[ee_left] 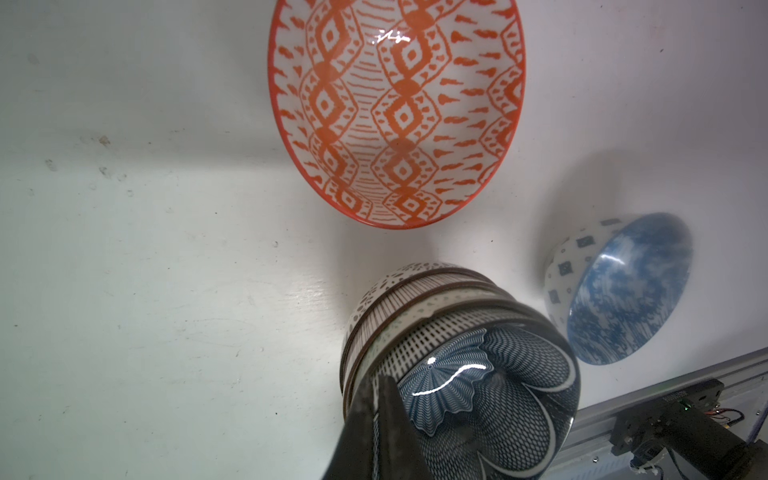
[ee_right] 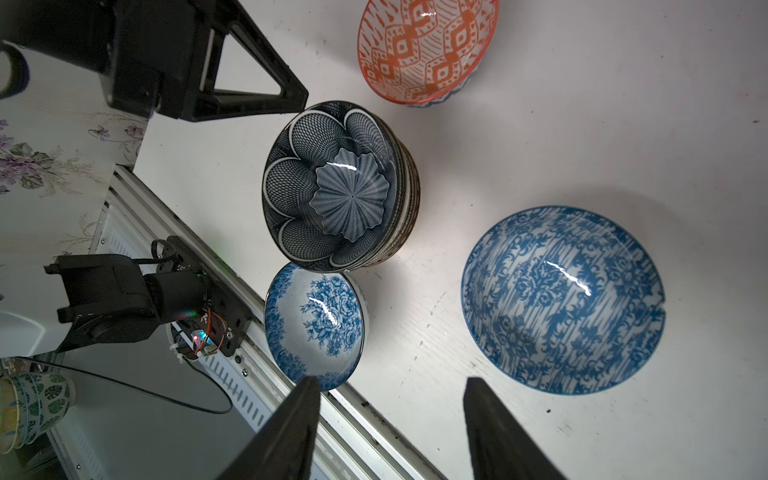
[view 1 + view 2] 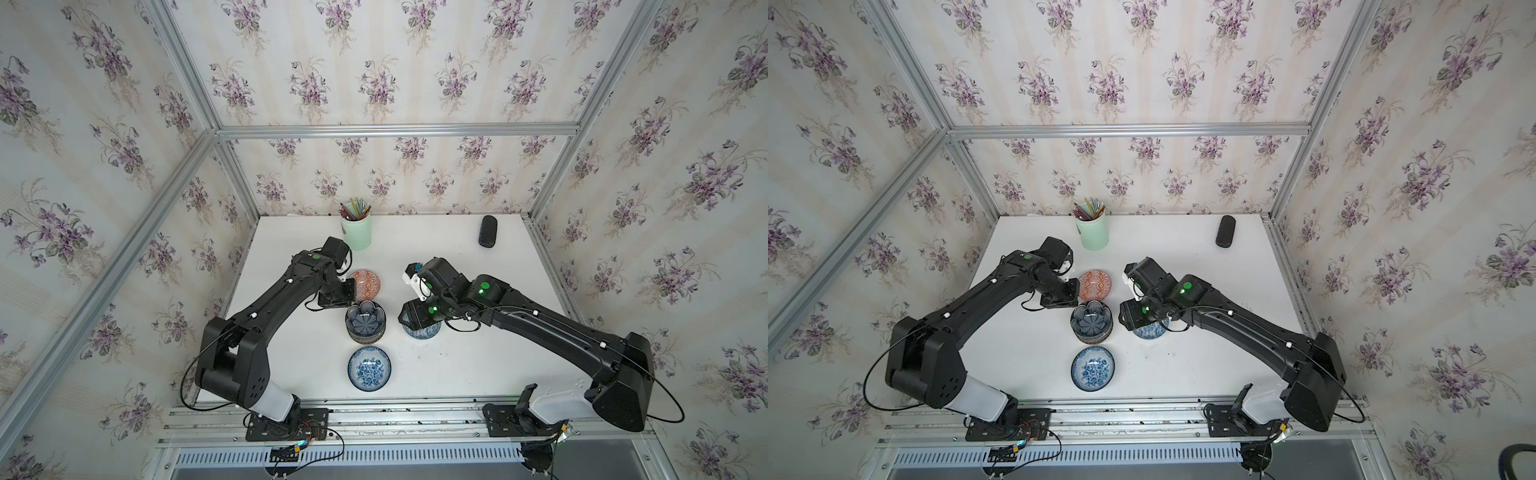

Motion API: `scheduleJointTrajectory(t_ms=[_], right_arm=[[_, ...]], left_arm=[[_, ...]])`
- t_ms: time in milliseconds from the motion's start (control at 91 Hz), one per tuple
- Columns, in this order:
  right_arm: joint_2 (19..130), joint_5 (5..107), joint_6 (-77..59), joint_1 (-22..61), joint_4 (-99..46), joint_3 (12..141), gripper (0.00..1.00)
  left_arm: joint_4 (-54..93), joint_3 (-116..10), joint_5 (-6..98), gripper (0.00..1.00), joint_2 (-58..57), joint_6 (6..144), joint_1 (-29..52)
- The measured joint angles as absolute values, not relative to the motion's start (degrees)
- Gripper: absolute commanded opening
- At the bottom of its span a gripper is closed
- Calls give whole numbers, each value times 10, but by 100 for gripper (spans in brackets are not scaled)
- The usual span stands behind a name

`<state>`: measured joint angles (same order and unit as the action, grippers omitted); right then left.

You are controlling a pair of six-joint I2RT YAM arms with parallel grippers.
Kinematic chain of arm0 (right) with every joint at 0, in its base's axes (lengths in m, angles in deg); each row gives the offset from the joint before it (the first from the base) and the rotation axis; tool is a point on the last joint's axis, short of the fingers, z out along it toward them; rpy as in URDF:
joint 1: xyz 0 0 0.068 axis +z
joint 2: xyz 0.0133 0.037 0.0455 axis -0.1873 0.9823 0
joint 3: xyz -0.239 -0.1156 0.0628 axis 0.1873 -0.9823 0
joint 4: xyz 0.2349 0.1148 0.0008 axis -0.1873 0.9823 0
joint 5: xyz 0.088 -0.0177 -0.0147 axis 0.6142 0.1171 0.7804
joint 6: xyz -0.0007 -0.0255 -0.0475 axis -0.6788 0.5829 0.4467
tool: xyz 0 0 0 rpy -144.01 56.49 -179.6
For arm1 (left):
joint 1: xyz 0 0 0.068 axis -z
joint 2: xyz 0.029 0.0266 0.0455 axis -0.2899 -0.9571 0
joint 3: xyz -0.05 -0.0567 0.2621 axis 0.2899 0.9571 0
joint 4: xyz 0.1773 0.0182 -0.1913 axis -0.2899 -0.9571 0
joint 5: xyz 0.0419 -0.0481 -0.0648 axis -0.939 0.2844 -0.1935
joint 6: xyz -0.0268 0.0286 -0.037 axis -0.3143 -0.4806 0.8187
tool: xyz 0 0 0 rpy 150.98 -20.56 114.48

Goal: Stack the bowls
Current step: Place the bowl on the bowl.

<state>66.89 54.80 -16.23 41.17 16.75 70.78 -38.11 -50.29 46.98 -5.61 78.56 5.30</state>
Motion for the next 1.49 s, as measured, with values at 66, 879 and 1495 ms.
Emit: scheduleJointTrajectory(t_ms=[66, 879, 1495], right_arm=[[669, 547, -162, 411, 167, 706, 60], [662, 547, -163, 412, 166, 700, 60], [670, 547, -165, 411, 167, 702, 60]], left_arm=[[-385, -506, 470, 10, -55, 786, 53], [-386, -435, 483, 9, 16, 786, 53], [-385, -432, 484, 10, 23, 786, 53]])
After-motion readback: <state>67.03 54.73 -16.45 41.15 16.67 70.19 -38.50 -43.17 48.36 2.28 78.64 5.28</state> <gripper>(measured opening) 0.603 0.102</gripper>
